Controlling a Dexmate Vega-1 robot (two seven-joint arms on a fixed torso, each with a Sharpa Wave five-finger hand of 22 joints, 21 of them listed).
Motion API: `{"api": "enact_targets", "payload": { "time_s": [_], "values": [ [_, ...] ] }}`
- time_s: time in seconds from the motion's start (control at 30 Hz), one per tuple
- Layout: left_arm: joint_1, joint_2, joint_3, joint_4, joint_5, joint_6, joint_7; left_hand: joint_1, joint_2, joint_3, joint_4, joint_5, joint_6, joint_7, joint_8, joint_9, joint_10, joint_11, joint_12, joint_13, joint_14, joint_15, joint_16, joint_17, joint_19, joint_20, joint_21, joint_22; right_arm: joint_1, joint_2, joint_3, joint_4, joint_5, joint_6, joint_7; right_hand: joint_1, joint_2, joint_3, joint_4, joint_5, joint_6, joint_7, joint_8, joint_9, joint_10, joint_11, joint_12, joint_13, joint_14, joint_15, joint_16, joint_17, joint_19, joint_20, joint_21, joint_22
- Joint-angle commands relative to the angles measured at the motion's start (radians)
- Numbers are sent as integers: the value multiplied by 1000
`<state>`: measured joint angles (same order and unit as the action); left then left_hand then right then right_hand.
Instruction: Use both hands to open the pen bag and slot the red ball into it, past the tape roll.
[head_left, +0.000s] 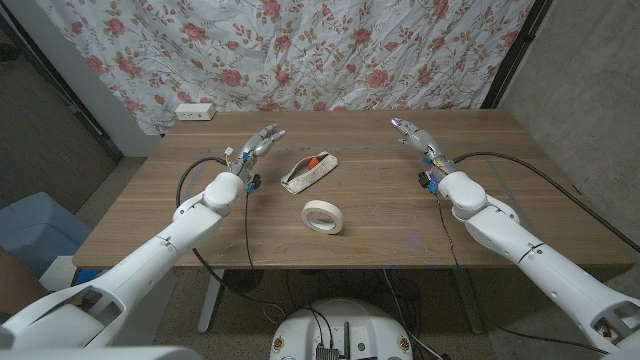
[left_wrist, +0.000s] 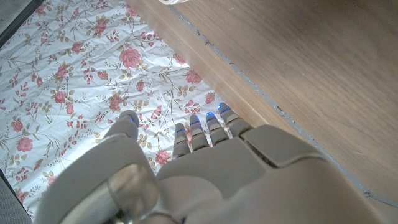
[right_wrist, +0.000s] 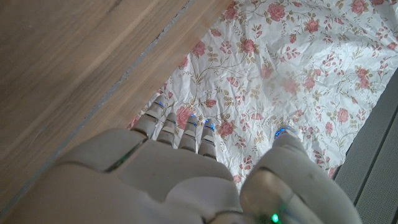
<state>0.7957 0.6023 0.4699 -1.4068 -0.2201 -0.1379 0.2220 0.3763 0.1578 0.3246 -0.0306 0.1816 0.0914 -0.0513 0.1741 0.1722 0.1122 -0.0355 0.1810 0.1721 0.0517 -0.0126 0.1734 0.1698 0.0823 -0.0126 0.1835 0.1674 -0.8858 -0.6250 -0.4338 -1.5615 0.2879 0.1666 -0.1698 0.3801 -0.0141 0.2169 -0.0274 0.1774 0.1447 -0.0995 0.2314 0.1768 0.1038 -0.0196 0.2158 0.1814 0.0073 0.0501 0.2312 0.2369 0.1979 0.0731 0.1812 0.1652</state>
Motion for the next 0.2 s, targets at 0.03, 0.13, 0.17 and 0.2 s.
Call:
{"api": "enact_targets", "payload": {
  "time_s": [0.03,0.13,0.17,0.2],
  "values": [
    [3,-84,-24,129,-100,-148,2,-11,5,7,7,6,16,8,9,0,11,7,9,2,6,-4,4,1,0,-1,0,3,-22,54,30,97,93,116,7,-22,11,0,13,4,6,7,-4,1,13,7,2,3,4,-9,6,0,8,-7,5,2],
    [1,-102,-24,161,-114,-173,0,-14,8,9,8,7,21,9,10,0,14,7,10,2,8,-3,5,1,0,-1,1,3,-23,64,34,122,110,141,15,-31,15,-1,17,5,11,9,-5,1,17,9,1,3,3,-8,5,0,8,-8,5,2],
    [1,-110,-26,172,-121,-189,-5,-16,9,10,9,7,22,9,10,0,14,7,10,2,9,-3,5,1,0,-1,1,3,-25,70,37,128,120,145,15,-35,16,-2,19,5,12,9,-5,1,17,12,1,3,2,-9,5,0,7,-8,5,2],
    [2,-114,-27,176,-126,-194,-4,-17,10,10,9,7,25,12,11,0,15,8,10,2,10,-4,6,1,1,-1,1,3,-26,72,38,133,124,151,17,-39,18,-3,20,6,12,10,-7,1,17,14,0,4,2,-8,5,0,7,-8,5,2]
  ]
}}
